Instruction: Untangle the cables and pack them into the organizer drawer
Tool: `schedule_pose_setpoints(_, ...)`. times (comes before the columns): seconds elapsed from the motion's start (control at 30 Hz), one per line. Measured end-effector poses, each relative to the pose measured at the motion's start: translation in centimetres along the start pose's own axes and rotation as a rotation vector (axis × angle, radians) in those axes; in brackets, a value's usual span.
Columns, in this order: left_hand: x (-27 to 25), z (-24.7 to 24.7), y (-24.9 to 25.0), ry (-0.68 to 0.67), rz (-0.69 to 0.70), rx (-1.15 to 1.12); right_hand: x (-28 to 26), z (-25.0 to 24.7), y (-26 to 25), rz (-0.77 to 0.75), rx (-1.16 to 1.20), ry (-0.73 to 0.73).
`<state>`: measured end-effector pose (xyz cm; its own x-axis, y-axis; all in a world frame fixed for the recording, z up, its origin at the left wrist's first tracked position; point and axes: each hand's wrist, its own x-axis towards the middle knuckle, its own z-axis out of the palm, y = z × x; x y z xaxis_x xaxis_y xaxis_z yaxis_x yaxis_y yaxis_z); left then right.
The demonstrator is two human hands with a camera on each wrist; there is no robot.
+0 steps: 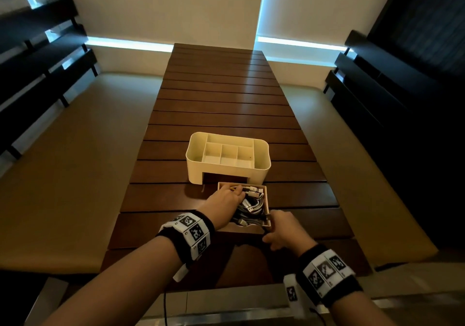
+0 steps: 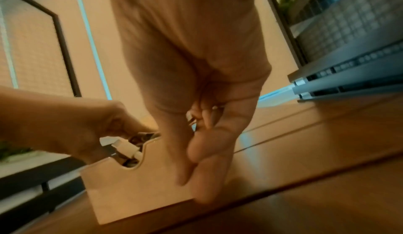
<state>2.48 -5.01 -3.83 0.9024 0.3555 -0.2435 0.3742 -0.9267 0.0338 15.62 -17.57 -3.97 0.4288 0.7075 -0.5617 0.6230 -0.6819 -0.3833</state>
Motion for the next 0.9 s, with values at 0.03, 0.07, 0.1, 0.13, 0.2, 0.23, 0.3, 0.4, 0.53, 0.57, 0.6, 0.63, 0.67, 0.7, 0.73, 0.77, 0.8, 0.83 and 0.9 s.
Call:
schedule_pose_setpoints(0.03,-0.1,0.0,0.0,0.003,-0.010,-0.024,0.1,0.4,0.1,-0.008,0.014,0.058)
schedule_pose_setpoints(0.07,-0.2,0.1,0.1,0.004,-0.015,-0.029,0.1,0.4,0.2,-0.009,0.041,0.100)
schedule_pose_setpoints(0.1,-0.2,0.1,0.1,0.007,-0.016,-0.025,-0.2,0.2,0.1,-0.020,0.079,0.139)
schedule_pose_setpoints(0.13,-0.2,0.1,0.2,0.012,-0.012,-0.018,-0.3,-0.1,0.1,-0.047,0.104,0.177)
schedule_pose_setpoints(0.2,-0.3,0.0,0.2,0.020,-0.009,-0.014,-0.6,-0.9,-0.3,-0.138,0.077,0.273)
schedule_pose_setpoints(0.23,-0.3,-0.1,0.2,0.024,-0.012,-0.011,-0.7,-1.2,-0.7,-0.186,0.065,0.313)
schedule_pose_setpoints(0.3,-0.3,0.0,0.2,0.039,-0.010,0.005,-0.4,-1.2,-1.4,-0.268,0.046,0.346)
schedule_pose_setpoints(0.4,-0.3,0.1,0.0,0.037,-0.038,-0.020,0.5,-0.2,-2.1,-0.374,-0.012,0.349)
schedule_pose_setpoints(0.53,-0.1,-0.4,-0.7,-0.054,-0.022,-0.158,1.0,0.8,-3.3,-0.309,-0.147,0.279)
schedule_pose_setpoints(0.57,0.0,-0.9,-0.9,-0.111,-0.036,-0.200,0.9,0.6,-3.7,-0.279,-0.205,0.284)
schedule_pose_setpoints(0.6,0.2,-1.4,-1.1,-0.176,-0.052,-0.245,0.8,0.3,-4.1,-0.244,-0.238,0.272)
schedule_pose_setpoints(0.63,0.4,-1.9,-1.3,-0.242,-0.064,-0.286,0.8,0.1,-4.4,-0.223,-0.267,0.262)
schedule_pose_setpoints(0.67,0.7,-2.2,-1.5,-0.305,-0.069,-0.320,0.9,0.1,-4.8,-0.205,-0.298,0.250)
schedule_pose_setpoints(0.7,0.9,-2.4,-1.6,-0.367,-0.067,-0.345,0.9,0.0,-5.1,-0.189,-0.333,0.239)
schedule_pose_setpoints(0.73,1.0,-2.5,-1.7,-0.416,-0.059,-0.365,1.0,0.0,-5.4,-0.179,-0.357,0.227)
schedule_pose_setpoints(0.77,1.0,-2.3,-1.9,-0.443,-0.049,-0.377,1.1,0.0,-5.7,-0.173,-0.371,0.222)
schedule_pose_setpoints(0.8,0.8,-2.1,-2.0,-0.440,-0.040,-0.379,1.3,0.1,-5.9,-0.161,-0.371,0.223)
schedule_pose_setpoints(0.83,0.7,-1.6,-2.0,-0.403,-0.030,-0.371,1.4,0.1,-6.1,-0.145,-0.363,0.224)
schedule_pose_setpoints(0.9,0.3,-0.3,-1.8,-0.263,-0.007,-0.318,1.6,-0.1,-6.3,-0.105,-0.354,0.207)
